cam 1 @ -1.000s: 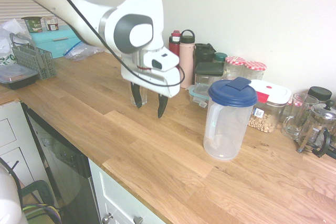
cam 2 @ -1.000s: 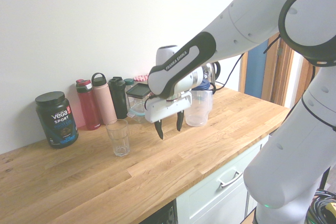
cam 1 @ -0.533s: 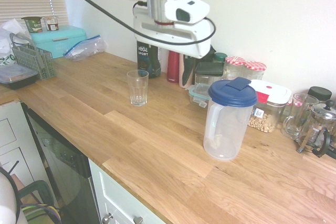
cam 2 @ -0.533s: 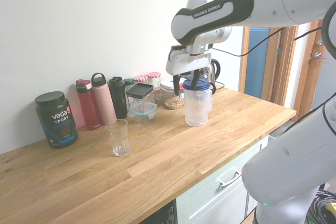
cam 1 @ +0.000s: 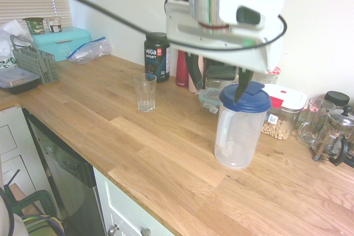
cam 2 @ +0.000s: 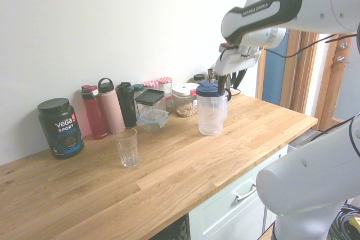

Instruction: Pour me some water

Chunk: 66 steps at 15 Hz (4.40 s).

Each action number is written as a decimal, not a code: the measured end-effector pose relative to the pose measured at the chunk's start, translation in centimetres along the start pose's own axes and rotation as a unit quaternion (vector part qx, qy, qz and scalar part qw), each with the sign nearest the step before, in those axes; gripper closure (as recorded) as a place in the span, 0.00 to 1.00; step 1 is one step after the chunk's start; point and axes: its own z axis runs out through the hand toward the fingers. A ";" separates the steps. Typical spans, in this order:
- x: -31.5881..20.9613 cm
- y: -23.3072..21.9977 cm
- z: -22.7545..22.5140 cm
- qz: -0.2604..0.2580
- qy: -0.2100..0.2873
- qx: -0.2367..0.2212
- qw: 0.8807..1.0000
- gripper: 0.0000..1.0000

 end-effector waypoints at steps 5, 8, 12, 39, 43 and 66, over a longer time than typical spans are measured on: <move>-0.3 1.0 6.2 0.010 0.025 -0.005 1.000 1.00; 0.7 0.6 8.8 0.025 0.019 -0.003 1.000 1.00; 2.5 -0.6 9.6 0.025 0.023 -0.002 0.999 1.00; 4.8 -6.8 -0.7 -0.147 -0.056 0.006 0.987 1.00; -0.4 -14.7 0.6 -0.256 -0.108 -0.004 0.961 1.00; -7.6 -32.6 6.1 -0.645 -0.176 -0.244 0.702 1.00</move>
